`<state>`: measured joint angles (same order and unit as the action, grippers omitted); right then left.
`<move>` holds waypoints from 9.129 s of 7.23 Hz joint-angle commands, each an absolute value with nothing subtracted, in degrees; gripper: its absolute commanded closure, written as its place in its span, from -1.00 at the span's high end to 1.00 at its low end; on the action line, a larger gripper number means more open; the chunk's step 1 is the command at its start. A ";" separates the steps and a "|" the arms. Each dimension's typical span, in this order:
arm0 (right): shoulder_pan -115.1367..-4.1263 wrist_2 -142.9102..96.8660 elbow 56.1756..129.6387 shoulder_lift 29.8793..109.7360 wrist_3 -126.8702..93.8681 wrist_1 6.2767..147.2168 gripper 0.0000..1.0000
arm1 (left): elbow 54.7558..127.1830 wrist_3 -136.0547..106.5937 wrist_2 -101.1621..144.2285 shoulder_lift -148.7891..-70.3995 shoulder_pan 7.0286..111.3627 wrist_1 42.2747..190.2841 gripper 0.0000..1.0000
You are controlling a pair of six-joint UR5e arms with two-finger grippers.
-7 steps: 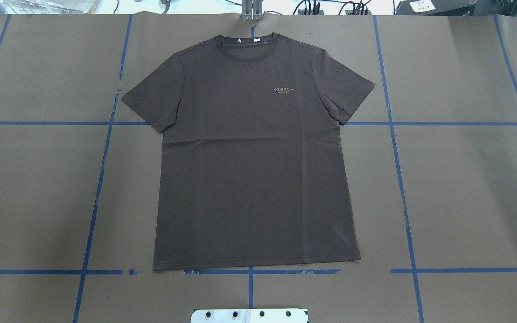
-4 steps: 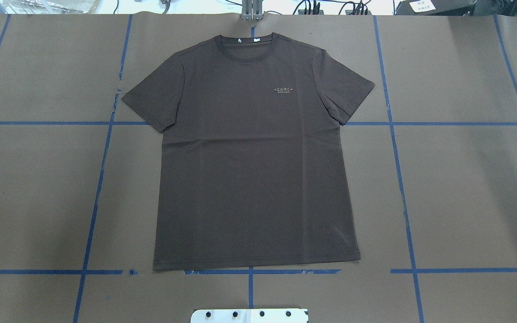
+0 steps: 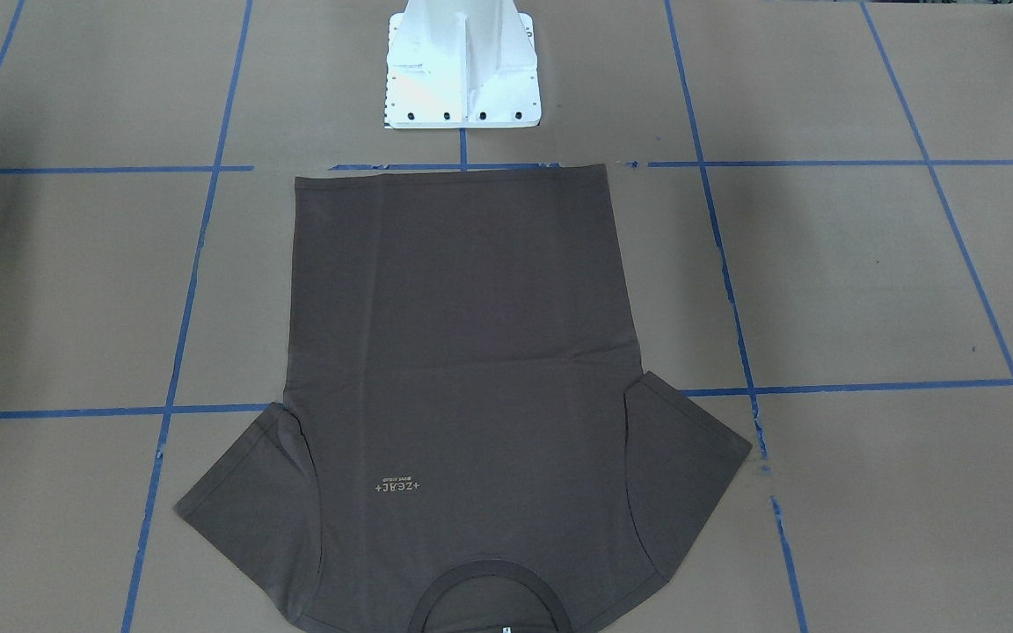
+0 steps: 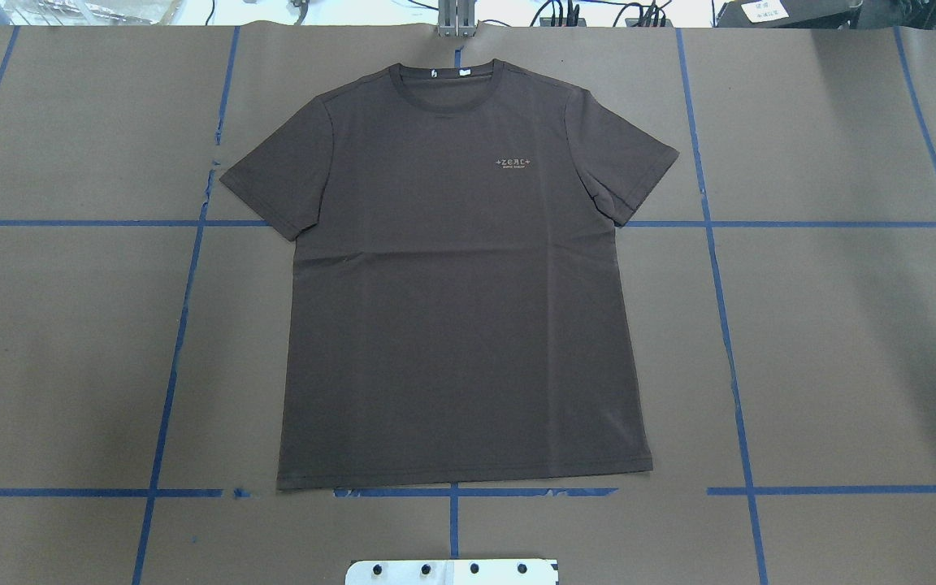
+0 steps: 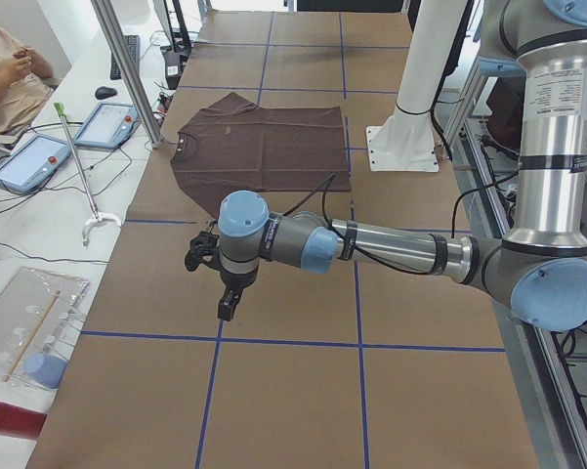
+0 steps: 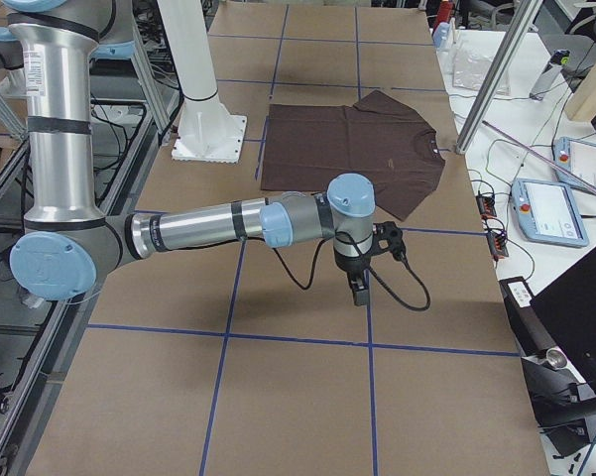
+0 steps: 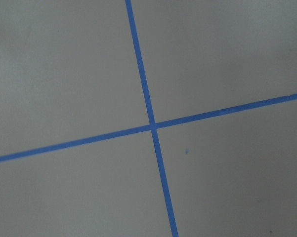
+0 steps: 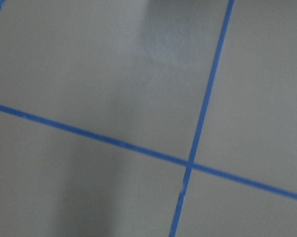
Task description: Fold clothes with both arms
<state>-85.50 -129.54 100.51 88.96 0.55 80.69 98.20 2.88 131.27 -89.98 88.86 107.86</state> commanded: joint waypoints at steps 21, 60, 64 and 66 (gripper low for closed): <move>-50.54 -103.45 63.37 57.83 -59.77 42.71 0.34 | 94.13 -1.67 128.67 -93.87 88.95 127.27 1.00; -74.00 -130.08 85.69 62.58 -21.88 78.13 1.00 | 76.85 -66.35 105.29 -116.08 50.99 135.88 0.06; -74.00 -129.90 85.69 63.10 -21.97 78.05 1.00 | 71.12 -67.07 101.25 -118.73 48.78 135.79 -0.02; -74.00 -129.90 85.61 63.19 -21.80 78.05 1.00 | 70.58 -66.71 101.16 -118.74 48.26 135.79 -0.02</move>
<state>-74.00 -129.91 85.63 63.07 -21.90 78.06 71.01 -66.91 101.34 -118.66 48.72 135.79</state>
